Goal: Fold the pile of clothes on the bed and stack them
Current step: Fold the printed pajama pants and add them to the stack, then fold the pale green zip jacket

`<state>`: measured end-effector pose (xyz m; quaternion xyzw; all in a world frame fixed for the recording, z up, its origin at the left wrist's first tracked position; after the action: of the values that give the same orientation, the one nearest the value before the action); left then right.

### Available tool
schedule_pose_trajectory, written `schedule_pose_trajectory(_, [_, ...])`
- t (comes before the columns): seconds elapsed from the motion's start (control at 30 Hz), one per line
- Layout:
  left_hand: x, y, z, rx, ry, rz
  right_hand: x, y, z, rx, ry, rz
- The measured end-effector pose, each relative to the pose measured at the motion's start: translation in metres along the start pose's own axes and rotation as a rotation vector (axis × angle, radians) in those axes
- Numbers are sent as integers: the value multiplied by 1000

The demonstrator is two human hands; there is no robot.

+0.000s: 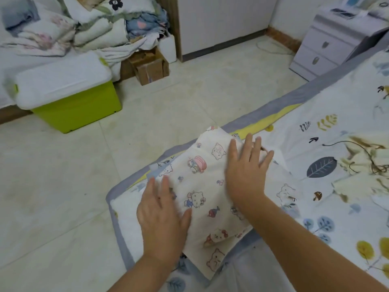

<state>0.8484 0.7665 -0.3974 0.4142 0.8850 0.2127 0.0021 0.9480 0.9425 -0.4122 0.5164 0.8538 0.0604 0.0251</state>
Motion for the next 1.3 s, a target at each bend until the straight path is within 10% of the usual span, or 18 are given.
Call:
schedule_pose_trajectory(0.07, [1, 18, 11, 155, -115, 247, -18, 1, 9, 71, -43, 89])
schedule_pose_trajectory(0.23, [-11, -5, 68, 354, -680, 184, -46, 15, 53, 183, -218, 175])
schedule_pose_trajectory(0.57, [-2, -1, 55, 373, -753, 179, -45, 20, 33, 250, -466, 24])
schedule_pose_trajectory(1.3, [-72, 203, -138, 205, -1022, 769, -236, 136, -201, 353, -582, 149])
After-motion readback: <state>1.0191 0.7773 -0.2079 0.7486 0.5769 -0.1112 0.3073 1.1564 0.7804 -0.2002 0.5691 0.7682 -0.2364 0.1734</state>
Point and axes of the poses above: each hand's wrist, its own x-axis towards the middle knuckle, its own z-axis out of the palm, y = z × x, the point moved 7 cm from there along x, towards the middle knuckle, and after that the axes turned 1 degree about z, right-handed, at the moved point
